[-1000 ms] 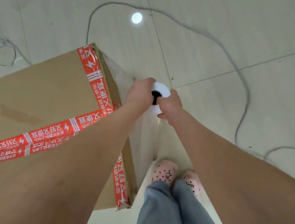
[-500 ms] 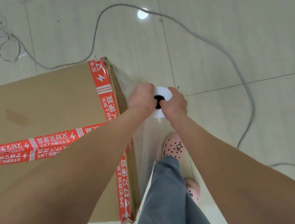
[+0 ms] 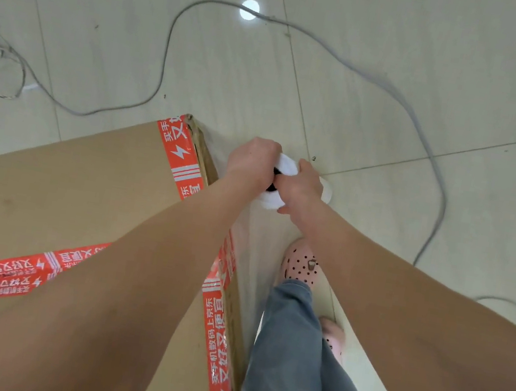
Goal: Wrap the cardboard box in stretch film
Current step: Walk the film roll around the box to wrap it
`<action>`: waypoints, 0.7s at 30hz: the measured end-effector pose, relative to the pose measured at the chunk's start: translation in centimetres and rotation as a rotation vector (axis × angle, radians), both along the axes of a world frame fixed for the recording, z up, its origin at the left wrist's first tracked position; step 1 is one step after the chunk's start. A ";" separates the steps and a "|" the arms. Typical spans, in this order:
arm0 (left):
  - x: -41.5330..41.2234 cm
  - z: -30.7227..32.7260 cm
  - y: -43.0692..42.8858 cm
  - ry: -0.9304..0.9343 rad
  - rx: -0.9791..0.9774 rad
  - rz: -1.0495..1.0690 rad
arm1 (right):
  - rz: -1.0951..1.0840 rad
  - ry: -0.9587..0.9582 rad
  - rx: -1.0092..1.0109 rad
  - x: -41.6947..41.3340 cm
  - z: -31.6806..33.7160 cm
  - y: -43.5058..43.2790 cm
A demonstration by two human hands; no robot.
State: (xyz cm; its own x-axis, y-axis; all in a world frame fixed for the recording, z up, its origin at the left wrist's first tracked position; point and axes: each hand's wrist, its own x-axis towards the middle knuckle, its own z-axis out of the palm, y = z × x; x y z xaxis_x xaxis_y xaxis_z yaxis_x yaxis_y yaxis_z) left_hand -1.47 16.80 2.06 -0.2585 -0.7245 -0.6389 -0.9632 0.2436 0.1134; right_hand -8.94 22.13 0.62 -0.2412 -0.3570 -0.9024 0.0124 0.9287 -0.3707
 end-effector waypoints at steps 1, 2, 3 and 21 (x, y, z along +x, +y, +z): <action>0.0 0.0 -0.3 -0.004 0.001 -0.023 | 0.029 0.028 -0.010 -0.1 0.0 -0.2; 0.0 0.1 -0.6 -0.003 0.006 -0.029 | 0.046 0.044 -0.020 -0.2 0.2 -0.4; 0.0 0.2 -0.8 0.003 0.013 -0.021 | 0.057 0.059 -0.040 -0.4 0.2 -0.6; -1.2 1.2 -5.0 0.073 0.022 0.056 | -0.037 -0.071 -0.075 -1.1 -0.3 -4.5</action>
State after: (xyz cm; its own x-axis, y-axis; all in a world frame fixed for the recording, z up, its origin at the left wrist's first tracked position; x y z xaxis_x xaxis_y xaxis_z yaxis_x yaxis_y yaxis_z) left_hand -2.63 11.79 3.23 -0.2643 -0.7252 -0.6358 -0.9643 0.1863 0.1884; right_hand -10.00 17.61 0.31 -0.1921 -0.4164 -0.8886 0.0743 0.8967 -0.4363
